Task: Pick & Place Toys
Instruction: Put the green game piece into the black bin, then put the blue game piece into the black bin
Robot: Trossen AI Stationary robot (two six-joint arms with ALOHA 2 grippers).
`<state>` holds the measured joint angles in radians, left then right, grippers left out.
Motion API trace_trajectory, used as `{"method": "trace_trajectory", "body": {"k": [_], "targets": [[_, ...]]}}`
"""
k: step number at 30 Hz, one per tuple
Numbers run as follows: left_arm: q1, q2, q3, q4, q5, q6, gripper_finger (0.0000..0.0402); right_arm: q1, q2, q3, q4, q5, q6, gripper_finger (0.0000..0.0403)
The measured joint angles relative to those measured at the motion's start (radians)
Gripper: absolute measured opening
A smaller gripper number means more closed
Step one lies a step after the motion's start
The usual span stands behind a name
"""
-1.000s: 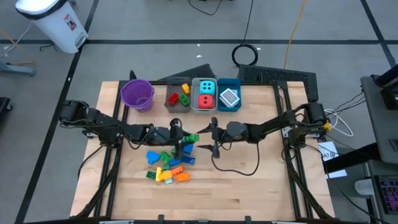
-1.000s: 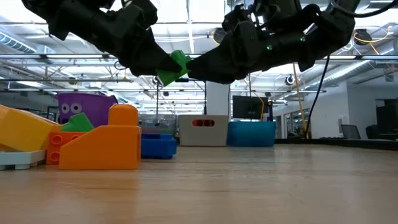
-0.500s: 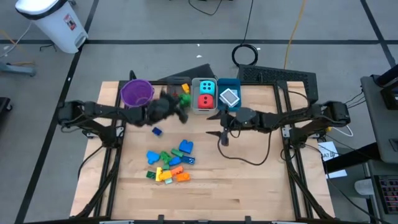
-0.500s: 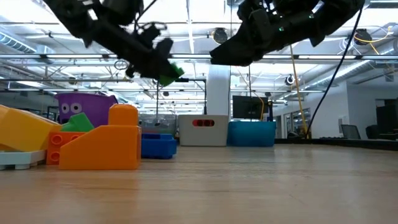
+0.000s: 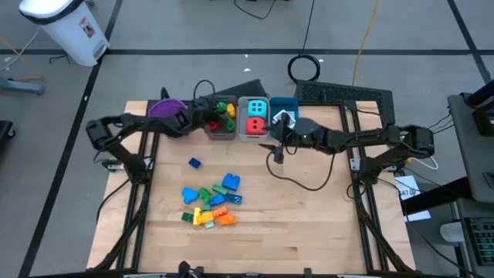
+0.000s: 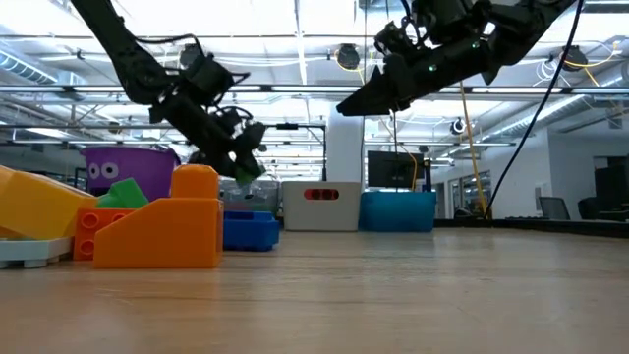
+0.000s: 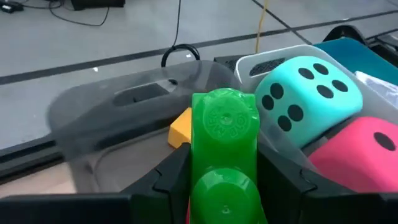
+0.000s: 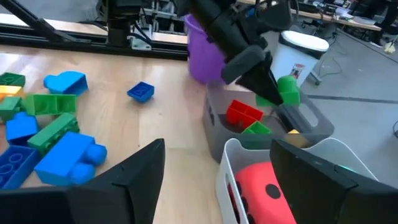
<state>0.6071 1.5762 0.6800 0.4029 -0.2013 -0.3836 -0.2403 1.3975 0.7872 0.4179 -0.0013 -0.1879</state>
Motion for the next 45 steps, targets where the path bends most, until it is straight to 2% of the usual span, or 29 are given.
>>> {"method": "trace_trajectory", "body": {"k": [5,9,12,17,21,25,28,32,36,40,42,45], "targets": [[-0.007,0.037,0.0,0.092,0.002,0.051,0.0175,-0.01,0.0,0.0,0.0,0.0,-0.009,0.0262],[-0.021,0.034,0.0,0.107,0.003,0.163,0.0206,-0.01,0.0,0.0,0.003,0.0,-0.008,0.026],[-0.036,0.02,0.0,0.115,0.003,0.173,0.0225,0.002,0.0,0.0,0.002,0.0,0.013,0.026],[-0.064,-0.025,0.0,0.091,0.003,0.182,0.0245,0.026,0.0,0.0,-0.002,-0.001,0.038,0.0257],[-0.11,-0.109,0.0,0.041,0.033,0.191,0.0252,0.045,0.0,0.0,-0.003,-0.001,0.037,0.0256],[-0.211,-0.23,0.0,-0.072,0.045,0.207,0.0252,0.054,0.001,0.0,0.003,-0.003,0.037,0.0256],[-0.316,-0.324,0.0,-0.239,0.032,0.228,0.0252,0.053,0.001,0.0,0.001,-0.001,0.037,0.0256],[-0.467,-0.391,0.0,-0.498,-0.036,0.104,0.0253,0.053,0.001,0.0,-0.004,-0.001,0.04,0.0256],[-0.585,-0.392,-0.002,-0.728,-0.094,-0.124,0.0253,0.053,0.001,0.0,-0.004,-0.001,0.048,0.0256],[-0.65,-0.353,-0.016,-0.879,-0.128,-0.352,0.0253,0.053,0.001,0.0,-0.002,-0.001,0.064,0.0256],[-0.663,-0.334,-0.024,-0.945,-0.139,-0.381,0.0253,0.053,0.001,0.0,0.007,-0.001,0.072,0.0256],[-0.665,-0.316,-0.028,-1.024,-0.141,-0.32,0.0253,0.053,0.001,0.0,0.019,-0.001,0.072,0.0256]]}}
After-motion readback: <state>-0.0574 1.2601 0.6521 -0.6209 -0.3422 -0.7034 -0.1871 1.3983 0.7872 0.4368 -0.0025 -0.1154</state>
